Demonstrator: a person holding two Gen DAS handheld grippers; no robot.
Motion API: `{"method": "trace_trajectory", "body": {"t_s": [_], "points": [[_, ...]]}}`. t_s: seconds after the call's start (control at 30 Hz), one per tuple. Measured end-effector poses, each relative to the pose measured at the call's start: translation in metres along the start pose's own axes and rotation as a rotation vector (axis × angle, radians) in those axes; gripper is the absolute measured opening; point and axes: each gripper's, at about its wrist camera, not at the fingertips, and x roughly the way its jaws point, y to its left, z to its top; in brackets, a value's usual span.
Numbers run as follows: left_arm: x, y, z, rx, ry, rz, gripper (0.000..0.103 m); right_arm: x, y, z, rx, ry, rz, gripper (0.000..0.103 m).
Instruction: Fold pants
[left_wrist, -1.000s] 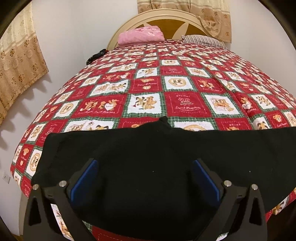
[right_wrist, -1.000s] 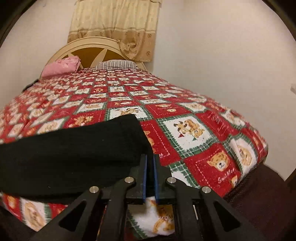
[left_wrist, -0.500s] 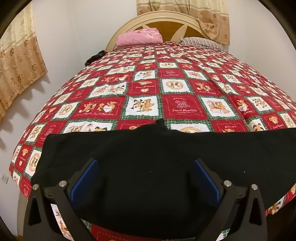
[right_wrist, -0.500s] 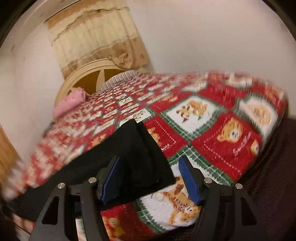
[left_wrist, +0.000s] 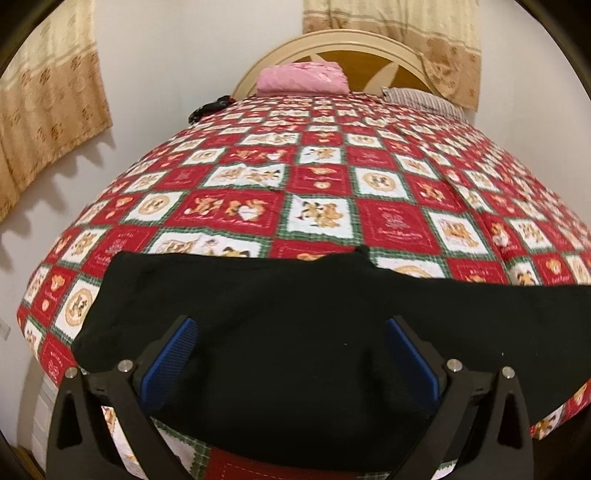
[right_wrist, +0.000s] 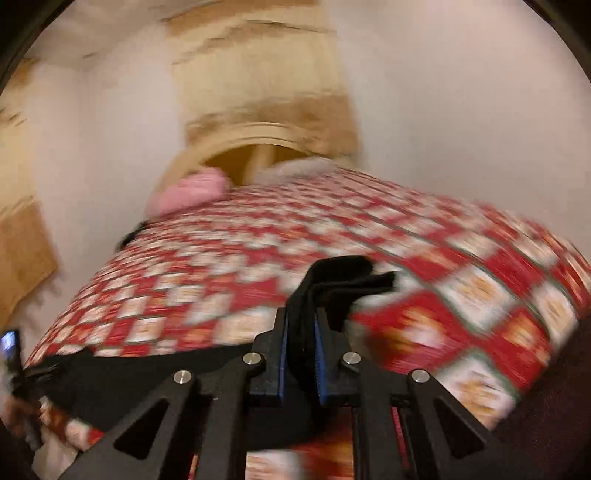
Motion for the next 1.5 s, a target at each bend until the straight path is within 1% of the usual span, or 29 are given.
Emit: {"method": "trace_trajectory", "body": {"t_s": [0.07,0.1,0.13,0.2,0.3,0.37,0.43,0.57,0.6,0.63,0.67,0.7,0.73,0.8,0.83,0.87,0.9,0.93,0.97,1.0,1.03,1.1,1.17,1.2,1.3,1.37,1.43,1.47,1.5], "points": [[0.000,0.007,-0.002,-0.022,-0.002,-0.007,0.103,0.013,0.048,-0.002,-0.053,0.015,0.118,0.013],[0.000,0.011,-0.003,-0.030,-0.003,-0.008,0.103,0.017,0.065,-0.004,-0.070,0.025,0.158,0.013],[0.000,0.013,-0.004,-0.033,-0.003,-0.009,0.103,0.028,0.092,-0.011,-0.095,0.047,0.223,0.013],[0.001,0.020,-0.007,-0.043,0.001,-0.007,0.103,0.050,0.138,-0.029,-0.157,0.090,0.312,0.013],[0.001,0.033,-0.010,-0.072,0.004,-0.005,0.103,0.084,0.211,-0.078,-0.319,0.167,0.373,0.013],[0.000,0.041,-0.010,-0.084,0.000,-0.006,0.103,0.097,0.241,-0.109,-0.395,0.214,0.387,0.013],[-0.002,0.049,-0.011,-0.085,-0.011,0.001,0.103,0.103,0.257,-0.132,-0.457,0.236,0.382,0.013],[0.001,0.053,-0.012,-0.061,-0.029,0.030,0.103,0.105,0.261,-0.157,-0.518,0.226,0.356,0.015],[0.004,0.052,-0.012,-0.056,-0.026,0.033,0.103,0.103,0.262,-0.160,-0.517,0.223,0.357,0.020],[0.006,0.052,-0.012,-0.054,-0.023,0.030,0.103,0.105,0.262,-0.160,-0.509,0.235,0.368,0.029],[0.008,0.052,-0.012,-0.055,-0.018,0.023,0.103,0.105,0.261,-0.159,-0.494,0.249,0.397,0.035],[0.009,0.052,-0.013,-0.058,-0.014,0.017,0.103,0.105,0.264,-0.157,-0.485,0.255,0.420,0.045],[0.010,0.052,-0.013,-0.060,-0.010,0.009,0.103,0.100,0.264,-0.154,-0.469,0.260,0.474,0.050],[0.010,0.050,-0.014,-0.054,-0.003,-0.001,0.103,0.089,0.263,-0.143,-0.425,0.271,0.600,0.050],[0.011,0.049,-0.014,-0.047,-0.003,0.000,0.103,0.085,0.259,-0.137,-0.388,0.262,0.655,0.050],[0.010,0.049,-0.014,-0.041,-0.006,0.004,0.103,0.080,0.249,-0.125,-0.319,0.227,0.691,0.049],[0.009,0.049,-0.014,-0.035,-0.011,0.005,0.103,0.081,0.239,-0.114,-0.261,0.205,0.683,0.037],[0.007,0.048,-0.013,-0.030,-0.020,0.004,0.103,0.084,0.233,-0.106,-0.221,0.200,0.659,0.019],[0.005,0.046,-0.012,-0.026,-0.032,0.001,0.103,0.095,0.224,-0.096,-0.178,0.199,0.598,0.016],[0.003,0.043,-0.011,-0.022,-0.044,-0.006,0.103,0.107,0.218,-0.091,-0.156,0.201,0.536,0.016],[0.002,0.040,-0.010,-0.016,-0.047,-0.011,0.103,0.121,0.216,-0.088,-0.143,0.215,0.507,0.016],[0.003,0.033,-0.009,0.003,-0.043,-0.018,0.103,0.140,0.218,-0.089,-0.140,0.263,0.500,0.016],[0.003,0.028,-0.009,0.024,-0.037,-0.011,0.103,0.154,0.231,-0.097,-0.154,0.298,0.449,0.016],[0.002,0.027,-0.010,0.029,-0.037,-0.008,0.103,0.154,0.230,-0.098,-0.140,0.304,0.452,0.016],[-0.001,0.027,-0.013,0.037,-0.045,-0.026,0.103,0.149,0.218,-0.100,-0.035,0.317,0.523,0.016],[-0.001,0.026,-0.013,0.060,-0.055,-0.018,0.103,0.132,0.191,-0.096,0.029,0.281,0.551,0.016],[0.004,0.022,-0.013,0.089,-0.058,0.015,0.103,0.116,0.165,-0.090,0.054,0.250,0.525,0.017],[0.009,0.020,-0.012,0.095,-0.048,0.026,0.103,0.106,0.145,-0.087,0.085,0.242,0.498,0.019],[0.011,0.019,-0.012,0.093,-0.039,0.029,0.103,0.095,0.124,-0.085,0.128,0.240,0.475,0.029]]}}
